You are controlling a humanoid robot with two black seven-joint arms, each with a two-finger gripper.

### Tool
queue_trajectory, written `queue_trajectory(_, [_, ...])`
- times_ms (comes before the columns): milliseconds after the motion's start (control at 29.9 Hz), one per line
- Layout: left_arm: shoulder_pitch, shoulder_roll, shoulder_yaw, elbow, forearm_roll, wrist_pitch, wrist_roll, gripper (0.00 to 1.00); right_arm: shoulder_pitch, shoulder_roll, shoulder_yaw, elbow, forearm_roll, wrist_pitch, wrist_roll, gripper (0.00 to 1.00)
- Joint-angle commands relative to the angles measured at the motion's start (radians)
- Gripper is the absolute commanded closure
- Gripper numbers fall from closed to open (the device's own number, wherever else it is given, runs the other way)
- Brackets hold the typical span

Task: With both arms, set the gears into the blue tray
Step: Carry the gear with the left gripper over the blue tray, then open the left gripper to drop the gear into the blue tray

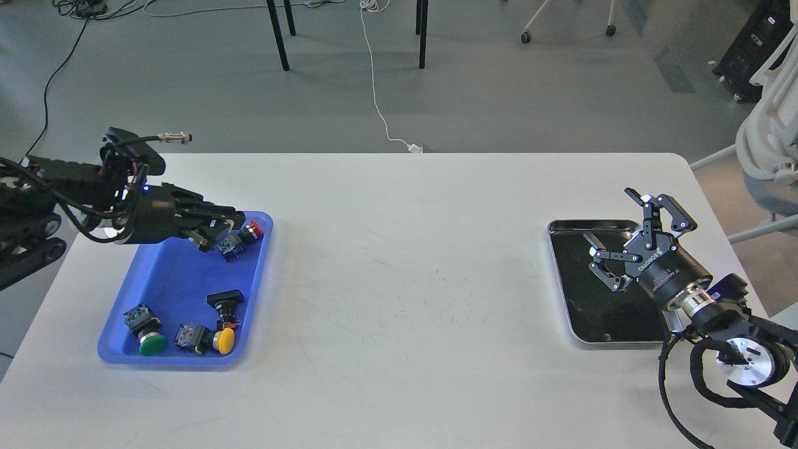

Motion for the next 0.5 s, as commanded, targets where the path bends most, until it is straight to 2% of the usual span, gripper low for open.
queue_trajectory(0, [0.058,0.087,-0.002,0.008,0.000,0.000,0.000,0.80,0.000,0.002,-0.001,-0.001,0.000,0.000,0.000,0.02])
queue_trajectory(201, [0.138,0.101,-0.014,0.060,-0.004,0.012,0.000,0.80,0.000,0.002,-0.001,-0.001,0.000,0.000,0.000,0.02])
queue_trajectory(468, [0.167,0.052,-0.014,0.080,-0.003,0.014,0.000,0.79,0.000,0.002,0.001,-0.001,0.000,0.000,0.000,0.02])
